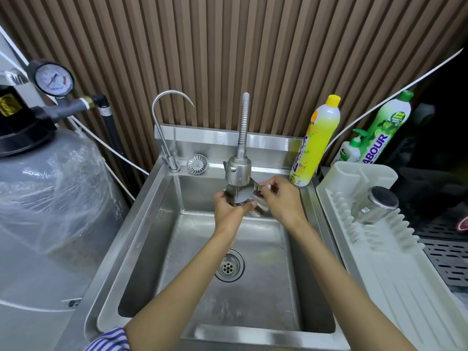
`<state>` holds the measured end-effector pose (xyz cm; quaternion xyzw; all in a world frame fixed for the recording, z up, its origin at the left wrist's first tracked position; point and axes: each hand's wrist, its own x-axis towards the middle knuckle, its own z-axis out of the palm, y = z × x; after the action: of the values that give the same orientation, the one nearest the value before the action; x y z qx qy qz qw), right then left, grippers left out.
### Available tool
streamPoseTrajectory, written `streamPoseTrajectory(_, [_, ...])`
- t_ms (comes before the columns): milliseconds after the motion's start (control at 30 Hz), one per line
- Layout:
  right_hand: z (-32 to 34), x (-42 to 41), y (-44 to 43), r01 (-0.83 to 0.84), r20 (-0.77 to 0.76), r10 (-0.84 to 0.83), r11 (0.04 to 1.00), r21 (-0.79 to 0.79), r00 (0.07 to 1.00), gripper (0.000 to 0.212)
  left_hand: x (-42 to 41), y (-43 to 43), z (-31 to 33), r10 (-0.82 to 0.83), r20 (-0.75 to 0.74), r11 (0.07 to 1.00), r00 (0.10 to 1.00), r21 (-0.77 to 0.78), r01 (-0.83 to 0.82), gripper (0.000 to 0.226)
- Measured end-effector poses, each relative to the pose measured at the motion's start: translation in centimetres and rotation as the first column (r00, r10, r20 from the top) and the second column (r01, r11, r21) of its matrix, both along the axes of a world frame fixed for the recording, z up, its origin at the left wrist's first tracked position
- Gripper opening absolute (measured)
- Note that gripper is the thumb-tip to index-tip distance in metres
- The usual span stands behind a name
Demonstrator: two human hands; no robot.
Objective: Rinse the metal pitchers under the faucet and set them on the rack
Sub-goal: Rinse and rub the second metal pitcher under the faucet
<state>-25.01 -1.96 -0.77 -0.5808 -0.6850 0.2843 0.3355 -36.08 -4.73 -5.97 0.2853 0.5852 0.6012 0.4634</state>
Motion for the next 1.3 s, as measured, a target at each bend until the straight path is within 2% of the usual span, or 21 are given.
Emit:
streamPoseTrajectory(67, [-0.4, -0.1, 0.0, -0.028, -0.140, 0.024, 0.999, -0.026, 0.990, 0.009, -0.2, -0.1, 0.2, 0.081, -0.091, 0.996, 0.992, 0.052, -0.077, 0.066])
streamPoseTrajectory(200, [-1.8, -0.9, 0.1, -0.052, -0.279, 0.012, 0.989, -0.140, 0.960, 0.011, -1.1, -0.4, 0.3, 0.202, -0.300, 0.973, 0.932, 0.169, -0.156, 0.072])
streamPoseTrajectory(367, [-2.9, -1.8, -0.5, -0.224, -0.579, 0.032, 0.939, -0.263, 0.814, 0.017, -2.6, -1.4, 0.4, 0.241, -0.509, 0.960, 0.826, 0.248, -0.127, 0.076])
streamPoseTrajectory(500, [-3.7, -2.2, -0.7, -0.209, -0.563, 0.022, 0.940, -0.270, 0.826, 0.021, -3.2, -2.0, 0.6, 0.267, -0.605, 0.958, 0.750, 0.252, -0.138, 0.074])
streamPoseTrajectory(600, [-3.9, -2.2, -0.9, -0.161, -0.563, -0.044, 0.938, -0.308, 0.825, 0.014, -3.4, -2.1, 0.8, 0.255, -0.636, 0.966, 0.728, 0.191, -0.171, 0.072])
streamPoseTrajectory(700, [-4.0, -1.6, -0.9, -0.107, -0.513, -0.079, 0.940, -0.323, 0.855, 0.016, -3.0, -2.2, 0.7, 0.219, -0.610, 0.976, 0.762, 0.132, -0.174, 0.069])
streamPoseTrajectory(800, [-3.2, -0.5, -0.7, -0.045, -0.402, -0.071, 0.962, -0.271, 0.913, 0.019, -2.1, -2.2, 0.3, 0.183, -0.547, 0.982, 0.817, 0.063, -0.178, 0.064])
streamPoseTrajectory(933, [-1.2, 0.7, -0.1, -0.030, -0.048, 0.024, 0.991, -0.133, 0.999, 0.021, -0.6, -2.2, -0.4, 0.113, -0.411, 0.988, 0.905, -0.053, -0.148, 0.051])
streamPoseTrajectory(1000, [-0.2, 1.1, 0.0, -0.036, 0.146, 0.043, 0.998, -0.048, 0.988, 0.022, 0.1, -2.1, -0.7, 0.096, -0.316, 0.990, 0.944, -0.067, -0.124, 0.045])
streamPoseTrajectory(1067, [0.7, 1.3, -0.3, -0.020, 0.267, 0.006, 0.999, 0.050, 0.964, 0.023, 0.5, -1.9, -0.7, 0.064, -0.220, 0.993, 0.973, -0.079, -0.083, 0.046])
streamPoseTrajectory(1167, [1.1, 1.7, -0.8, -0.019, 0.290, -0.029, 0.987, 0.162, 0.957, 0.018, 0.5, -1.1, -0.4, -0.040, -0.045, 0.996, 0.998, -0.079, 0.036, 0.058])
streamPoseTrajectory(1300, [0.7, 1.7, -1.0, -0.040, 0.261, -0.012, 0.980, 0.195, 0.965, 0.010, 0.3, -0.1, 0.1, -0.101, 0.096, 0.995, 0.990, 0.020, 0.099, 0.057])
